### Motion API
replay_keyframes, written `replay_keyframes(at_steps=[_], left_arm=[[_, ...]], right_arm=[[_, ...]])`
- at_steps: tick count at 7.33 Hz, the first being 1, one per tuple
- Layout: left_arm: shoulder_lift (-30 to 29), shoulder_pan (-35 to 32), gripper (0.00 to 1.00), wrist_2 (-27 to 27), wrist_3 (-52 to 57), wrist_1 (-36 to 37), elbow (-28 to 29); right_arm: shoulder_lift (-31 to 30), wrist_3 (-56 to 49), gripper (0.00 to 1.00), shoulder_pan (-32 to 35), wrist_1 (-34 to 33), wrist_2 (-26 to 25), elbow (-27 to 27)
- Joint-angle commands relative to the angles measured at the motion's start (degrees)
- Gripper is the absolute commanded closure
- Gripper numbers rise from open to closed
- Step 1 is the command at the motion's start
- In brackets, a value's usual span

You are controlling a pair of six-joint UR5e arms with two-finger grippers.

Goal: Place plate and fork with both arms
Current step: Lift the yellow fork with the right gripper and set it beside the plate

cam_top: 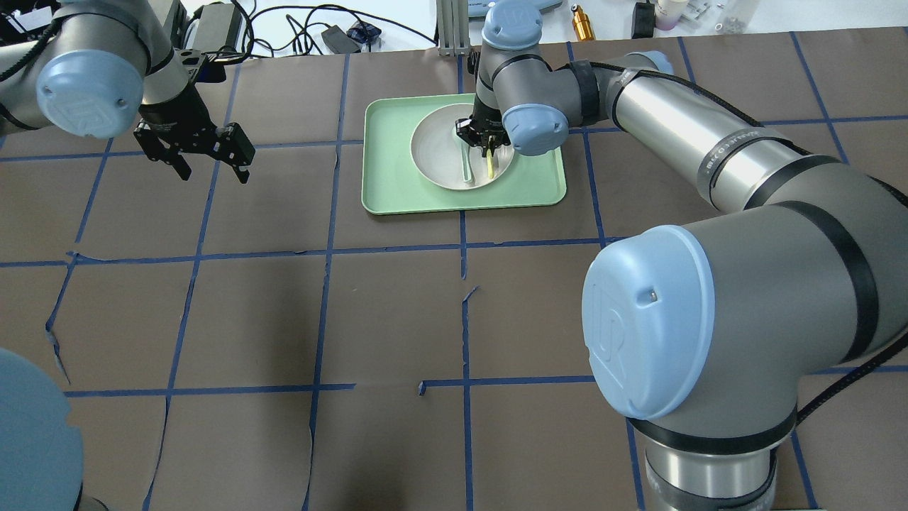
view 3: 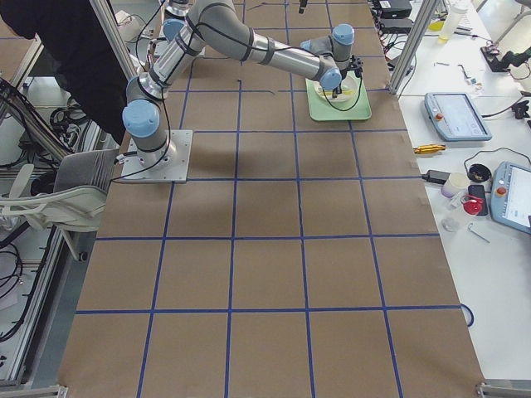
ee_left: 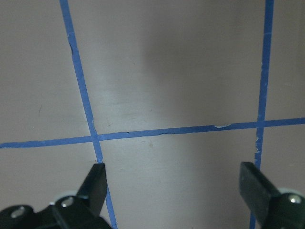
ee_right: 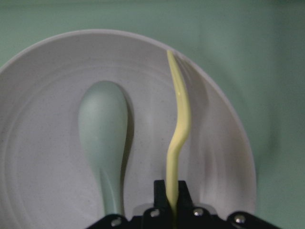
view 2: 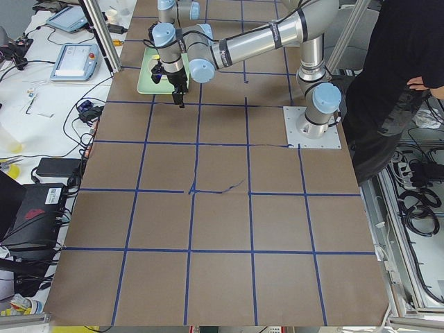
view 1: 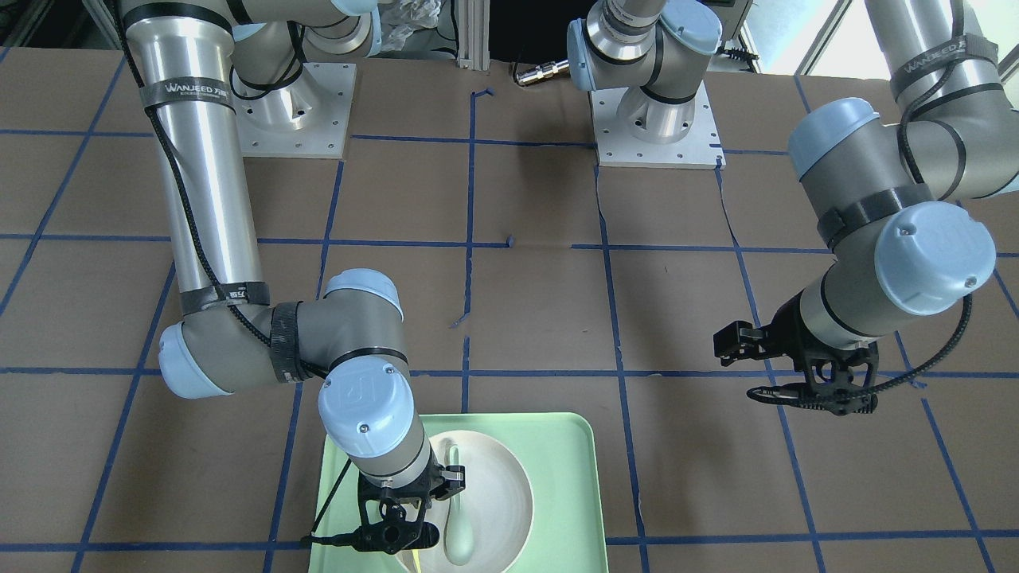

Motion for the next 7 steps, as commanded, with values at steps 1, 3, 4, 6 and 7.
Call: replay_keyframes(at_steps=[1,3,4,6,7], left_arm=[[0.39,0.00,0.00,0.02,0.00,0.00,0.01],[0.30,0.00,0.00,0.02,0.00,0.09,0.01],[0.39,-0.09,0.00,-0.07,-0.09,0.00,-0.07],[0.74,-0.17,0.00,-0.16,-0.18,0.00,-0.07],[0.74,-0.17,0.00,-0.16,-0.18,-0.09,-0.07]], right_arm=[[-3.02,-0.95,1.00,-0.52,0.36,-0.52,-0.16],[-4.97,-6.56,1.00,-5.59,1.93,0.52,0.98],[-4.37,-9.45,1.00,-6.93,3.42,2.09,2.12],[-2.87,-9.83,1.00,-7.03,3.35,4.73,3.88],[-2.52,-9.92,0.92,-7.03,3.26,4.66,3.80]])
